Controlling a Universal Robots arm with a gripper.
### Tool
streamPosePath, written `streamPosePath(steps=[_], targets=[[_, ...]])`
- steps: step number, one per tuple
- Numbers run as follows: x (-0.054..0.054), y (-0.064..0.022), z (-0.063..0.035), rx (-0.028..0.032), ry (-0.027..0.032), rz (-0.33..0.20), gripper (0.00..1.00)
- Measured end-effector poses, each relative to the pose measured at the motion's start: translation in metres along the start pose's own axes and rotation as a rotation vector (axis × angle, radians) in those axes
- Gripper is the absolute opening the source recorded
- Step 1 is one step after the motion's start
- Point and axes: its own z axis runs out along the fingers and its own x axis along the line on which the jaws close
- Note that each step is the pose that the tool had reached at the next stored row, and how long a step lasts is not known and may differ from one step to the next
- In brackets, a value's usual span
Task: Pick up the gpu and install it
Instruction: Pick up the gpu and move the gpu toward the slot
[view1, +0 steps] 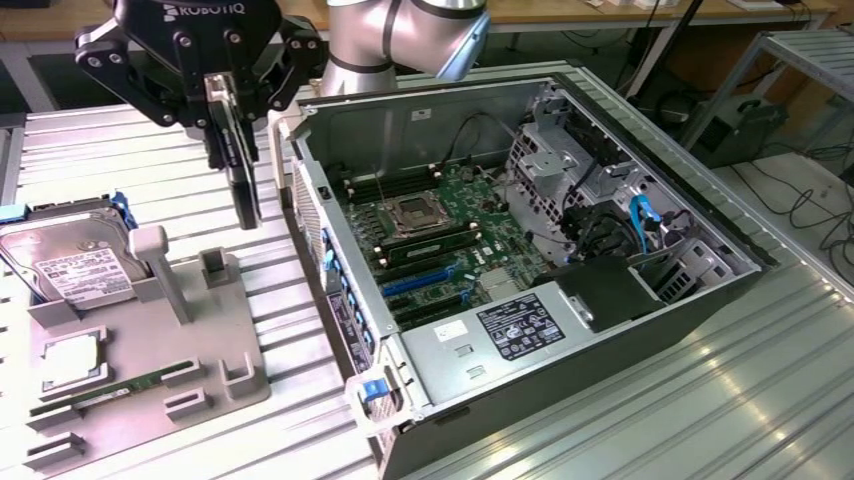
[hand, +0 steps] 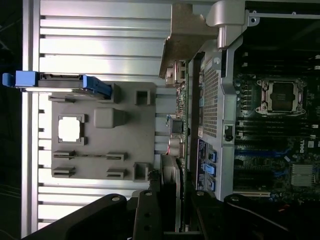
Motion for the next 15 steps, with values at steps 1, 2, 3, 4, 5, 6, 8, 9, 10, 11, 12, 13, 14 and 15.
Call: streamPosePath(steps=[1, 2, 3, 4, 5, 6, 8, 9, 10, 11, 12, 13, 14, 15], targets=[[-0.001, 0.0, 0.0, 0.0, 0.0, 0.0, 0.27], [-0.001, 0.0, 0.0, 0.0, 0.0, 0.0, 0.27], [-0.002, -0.0001, 0.0, -0.0001, 0.0, 0.0, 0.27], [-0.002, -0.0001, 0.0001, 0.0, 0.0, 0.0, 0.27], [-0.003, -0.0001, 0.0001, 0.0, 0.0, 0.0, 0.27], [-0.004, -0.0001, 0.0001, 0.0, 0.0, 0.0, 0.27], [-0.007, -0.0002, 0.0001, 0.0, 0.0, 0.0, 0.27], [-0.008, -0.0003, 0.0001, 0.0, 0.0, 0.0, 0.27], [-0.009, -0.0003, 0.0001, 0.0, -0.0001, 0.0, 0.27], [-0.011, -0.0004, 0.0001, 0.0, 0.0, 0.0, 0.27], [-0.012, -0.0004, 0.0001, 0.0, 0.0, 0.0, 0.27], [-0.013, -0.0004, 0.0001, 0.0, 0.0, 0.0, 0.27], [-0.015, -0.0005, 0.0001, 0.0, 0.0, 0.0, 0.27], [-0.016, -0.0005, 0.0001, 0.0, 0.0, 0.0, 0.27]])
